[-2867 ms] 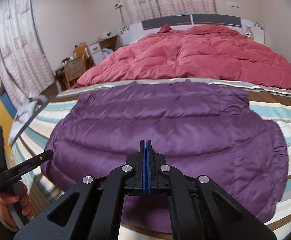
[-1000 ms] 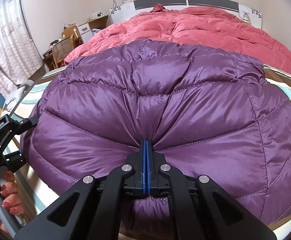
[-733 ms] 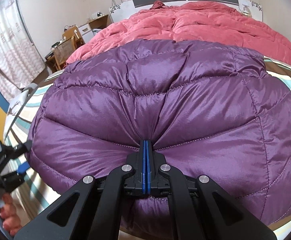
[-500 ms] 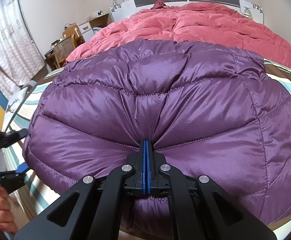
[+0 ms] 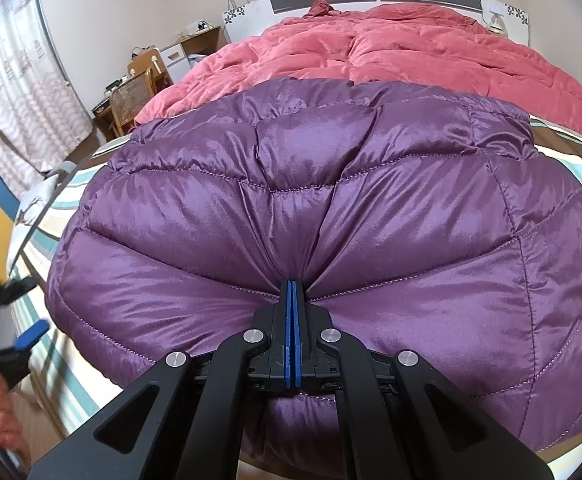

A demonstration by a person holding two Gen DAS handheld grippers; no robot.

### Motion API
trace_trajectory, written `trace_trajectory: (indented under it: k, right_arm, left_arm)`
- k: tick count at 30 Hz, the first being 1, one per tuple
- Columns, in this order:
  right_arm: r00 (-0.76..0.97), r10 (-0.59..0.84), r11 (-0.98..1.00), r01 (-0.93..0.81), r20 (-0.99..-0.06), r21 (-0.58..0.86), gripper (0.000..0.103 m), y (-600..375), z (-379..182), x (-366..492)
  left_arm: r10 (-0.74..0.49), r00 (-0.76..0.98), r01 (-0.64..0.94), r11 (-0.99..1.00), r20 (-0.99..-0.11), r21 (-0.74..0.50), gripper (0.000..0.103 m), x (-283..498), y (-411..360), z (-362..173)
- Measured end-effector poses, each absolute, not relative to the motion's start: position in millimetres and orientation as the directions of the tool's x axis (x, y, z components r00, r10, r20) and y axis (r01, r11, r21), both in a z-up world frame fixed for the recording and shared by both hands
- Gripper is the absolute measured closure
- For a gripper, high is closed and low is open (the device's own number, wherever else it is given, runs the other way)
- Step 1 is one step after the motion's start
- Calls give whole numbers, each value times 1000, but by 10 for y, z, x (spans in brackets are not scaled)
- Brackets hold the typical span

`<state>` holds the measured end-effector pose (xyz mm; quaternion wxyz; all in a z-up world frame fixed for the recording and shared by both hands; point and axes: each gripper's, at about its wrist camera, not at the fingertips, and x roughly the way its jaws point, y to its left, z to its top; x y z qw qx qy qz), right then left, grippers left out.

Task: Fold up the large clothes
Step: 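Grasp the jacket end with the left gripper and lift it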

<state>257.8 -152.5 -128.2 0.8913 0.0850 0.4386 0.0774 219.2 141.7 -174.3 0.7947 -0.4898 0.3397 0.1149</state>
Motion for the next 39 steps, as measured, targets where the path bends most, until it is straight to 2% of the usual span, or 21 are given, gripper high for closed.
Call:
trace_trajectory:
  k: [2, 4, 6, 8, 12, 14, 17, 18, 19, 21, 28, 34, 36, 39]
  right_arm:
    - [608, 206, 975, -57, -767, 216, 103, -1516, -1287, 2576]
    - [610, 202, 976, -56, -767, 212, 103, -1511, -1289, 2565]
    - [606, 207, 974, -56, -768, 219, 103, -1515, -1287, 2568]
    - [599, 216, 972, -57, -771, 227, 103, -1531, -1283, 2580]
    - [597, 220, 971, -61, -771, 230, 103, -1545, -1277, 2587]
    - [604, 208, 976, -71, -769, 208, 103, -1522, -1279, 2573]
    - [609, 197, 979, -78, -768, 189, 103, -1487, -1283, 2557]
    - [611, 195, 979, -79, -767, 187, 103, -1485, -1285, 2554]
    - [613, 192, 980, -79, -766, 181, 103, -1477, -1289, 2551]
    - [619, 184, 982, -78, -763, 173, 103, -1461, -1303, 2535]
    - [627, 189, 977, -45, -756, 208, 103, -1492, -1338, 2525]
    - [641, 262, 948, -31, -721, 318, 103, -1673, -1280, 2465]
    - [670, 287, 926, -11, -685, 377, 103, -1796, -1213, 2361]
    - [721, 231, 934, 24, -654, 356, 103, -1954, -1075, 2158]
  left_arm:
    - [-233, 736, -451, 532, -636, -717, 45, 2221, 1296, -1743]
    - [-304, 733, -383, 555, -609, -738, 41, 2324, 1132, -1768]
    - [-387, 700, -355, 540, -600, -763, 35, 2527, 1002, -1869]
    - [-430, 683, -363, 501, -590, -786, 35, 2710, 926, -2006]
    - [-360, 778, -352, 430, -515, -832, 32, 2946, 973, -2033]
    - [-310, 819, -360, 378, -483, -853, 34, 3040, 1051, -2086]
    - [-258, 833, -375, 385, -489, -843, 55, 3213, 1058, -2127]
    - [-265, 827, -374, 401, -496, -836, 69, 3324, 1105, -2121]
    - [-269, 820, -362, 438, -505, -823, 75, 3389, 1069, -2100]
    - [-257, 834, -319, 496, -488, -807, 82, 3366, 1015, -1962]
    - [-247, 903, -26, 787, -353, -617, 84, 3230, 532, -1091]
    - [-238, 919, 121, 929, -315, -351, 84, 3069, 105, -611]
    - [-243, 919, 144, 940, -310, -311, 84, 3011, 125, -459]
    - [-238, 922, 166, 955, -304, -245, 84, 2966, 19, -297]
